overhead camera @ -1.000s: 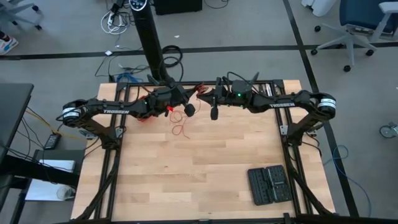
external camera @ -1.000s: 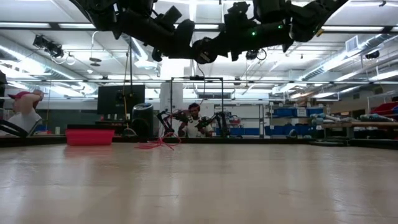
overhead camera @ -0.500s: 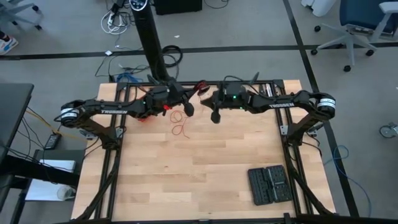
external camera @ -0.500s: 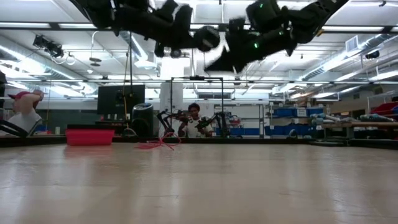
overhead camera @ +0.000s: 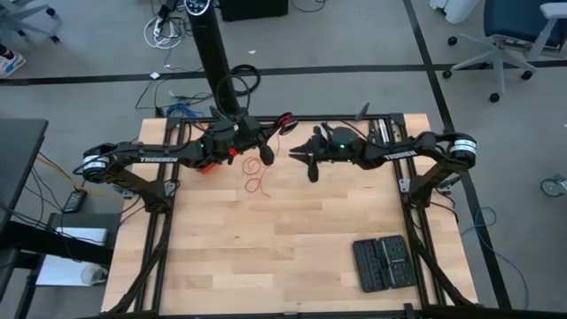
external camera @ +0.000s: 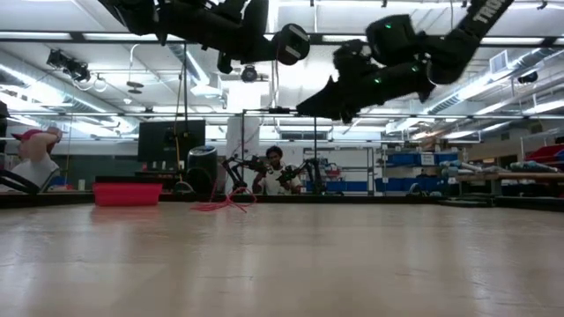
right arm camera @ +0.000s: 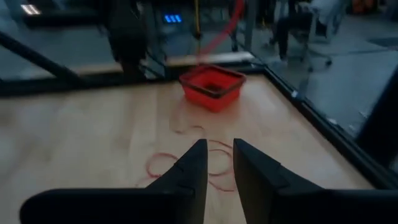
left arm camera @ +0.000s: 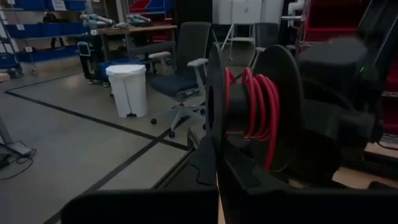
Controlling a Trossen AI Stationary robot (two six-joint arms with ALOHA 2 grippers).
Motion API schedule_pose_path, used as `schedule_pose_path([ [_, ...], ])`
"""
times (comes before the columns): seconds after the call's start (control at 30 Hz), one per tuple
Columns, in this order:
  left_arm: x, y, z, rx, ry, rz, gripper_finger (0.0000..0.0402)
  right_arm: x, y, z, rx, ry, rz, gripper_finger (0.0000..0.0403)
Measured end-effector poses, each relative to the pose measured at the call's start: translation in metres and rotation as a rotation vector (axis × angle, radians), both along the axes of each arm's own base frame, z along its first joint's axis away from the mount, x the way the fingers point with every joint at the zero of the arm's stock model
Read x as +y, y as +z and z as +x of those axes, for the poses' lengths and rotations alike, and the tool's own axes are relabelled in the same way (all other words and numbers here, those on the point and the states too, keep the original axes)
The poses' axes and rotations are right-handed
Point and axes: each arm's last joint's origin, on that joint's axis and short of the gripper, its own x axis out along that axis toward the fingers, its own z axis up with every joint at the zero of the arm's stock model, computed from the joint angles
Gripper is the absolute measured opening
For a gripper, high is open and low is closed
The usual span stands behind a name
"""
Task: Coil cords
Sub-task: Coil the wire to the spool
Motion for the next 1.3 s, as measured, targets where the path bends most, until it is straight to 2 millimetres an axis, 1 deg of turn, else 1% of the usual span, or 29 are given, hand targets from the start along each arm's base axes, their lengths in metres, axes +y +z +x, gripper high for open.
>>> schedule_pose_path([
  [0.1,0.000,0.002,0.000,-0.021,-0.001,0.005,0.0000,0.002,-0.007,-0.005,-0.110,0.028,0.037,0.0075],
  [0.17,-0.001,0.004,0.000,-0.039,-0.004,0.011,0.0000,0.004,-0.014,-0.006,-0.141,0.046,0.074,0.0075],
  [0.33,-0.002,0.008,0.001,-0.080,-0.034,0.024,0.0000,0.002,-0.030,0.003,-0.178,0.051,0.153,0.0077],
  [0.43,-0.002,0.009,0.001,-0.088,-0.034,0.026,0.0000,0.002,-0.032,0.011,-0.233,0.102,0.177,0.0077],
  [0.57,-0.002,0.009,0.000,-0.096,-0.033,0.029,0.0000,0.004,-0.031,0.019,-0.253,0.132,0.167,0.0077],
  [0.7,-0.002,0.009,0.001,-0.095,-0.034,0.028,0.0000,0.008,-0.025,0.023,-0.272,0.151,0.095,0.0077],
  [0.93,-0.002,0.010,0.001,-0.100,-0.033,0.030,0.0000,0.010,-0.013,0.031,-0.305,0.120,-0.005,0.0077],
  [1.3,-0.002,0.011,0.000,-0.114,-0.033,0.034,0.0000,0.009,-0.002,0.039,-0.326,0.118,-0.024,0.0077],
])
